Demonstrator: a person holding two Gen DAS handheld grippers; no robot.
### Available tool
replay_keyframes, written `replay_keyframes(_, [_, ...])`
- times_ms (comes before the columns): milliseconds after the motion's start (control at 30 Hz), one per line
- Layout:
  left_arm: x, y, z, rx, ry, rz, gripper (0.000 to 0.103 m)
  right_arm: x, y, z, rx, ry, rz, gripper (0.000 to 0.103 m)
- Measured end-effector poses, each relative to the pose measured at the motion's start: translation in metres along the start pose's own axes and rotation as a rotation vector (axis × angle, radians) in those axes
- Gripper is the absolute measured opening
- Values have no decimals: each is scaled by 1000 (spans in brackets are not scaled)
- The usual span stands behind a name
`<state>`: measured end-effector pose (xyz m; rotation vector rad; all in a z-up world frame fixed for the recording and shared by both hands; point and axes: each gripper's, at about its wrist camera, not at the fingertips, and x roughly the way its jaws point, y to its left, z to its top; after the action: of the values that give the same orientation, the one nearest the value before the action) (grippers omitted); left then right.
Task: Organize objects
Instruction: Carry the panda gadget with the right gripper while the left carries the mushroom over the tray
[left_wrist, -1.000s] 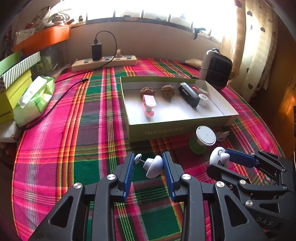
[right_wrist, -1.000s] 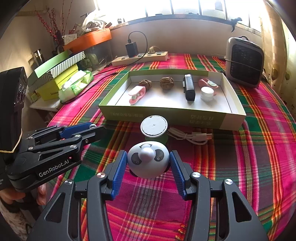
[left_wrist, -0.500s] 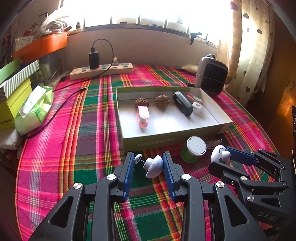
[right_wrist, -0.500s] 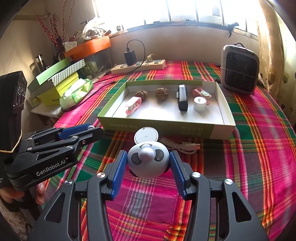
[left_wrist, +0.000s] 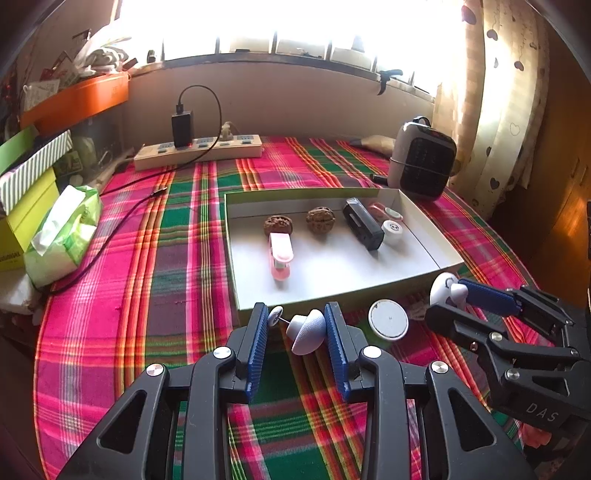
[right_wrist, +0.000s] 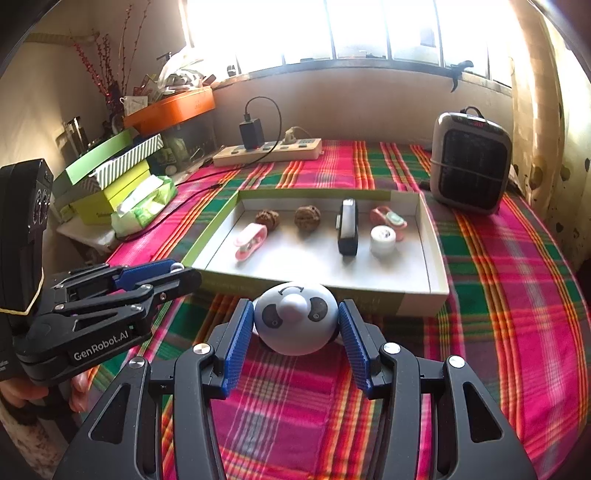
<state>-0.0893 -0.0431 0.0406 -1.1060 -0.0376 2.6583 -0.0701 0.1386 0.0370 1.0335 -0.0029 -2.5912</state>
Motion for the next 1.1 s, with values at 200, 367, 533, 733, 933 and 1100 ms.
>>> replay_keyframes(200, [7,0,7,2,2,4,30,8,-1,14,-20,-2,-5,49])
replay_keyframes(367, [12,1,13,0,4,4,30,18,-4,23,-37,5,-16,49])
replay_keyframes(533, [20,3,20,-2,7,9,30,30,-8,33,-50,13,-23,49])
replay_keyframes(733, [28,7,25,-9,15,22,30,48,-12,46,-70,30,-19,49])
replay_keyframes(933, [37,8,28,-5,25,27,30,68,-15,55,-82,61,-3,49])
replay_keyframes(1100, [45,7,28,-2,39,26,30,82,-17,61,-90,81,4,49])
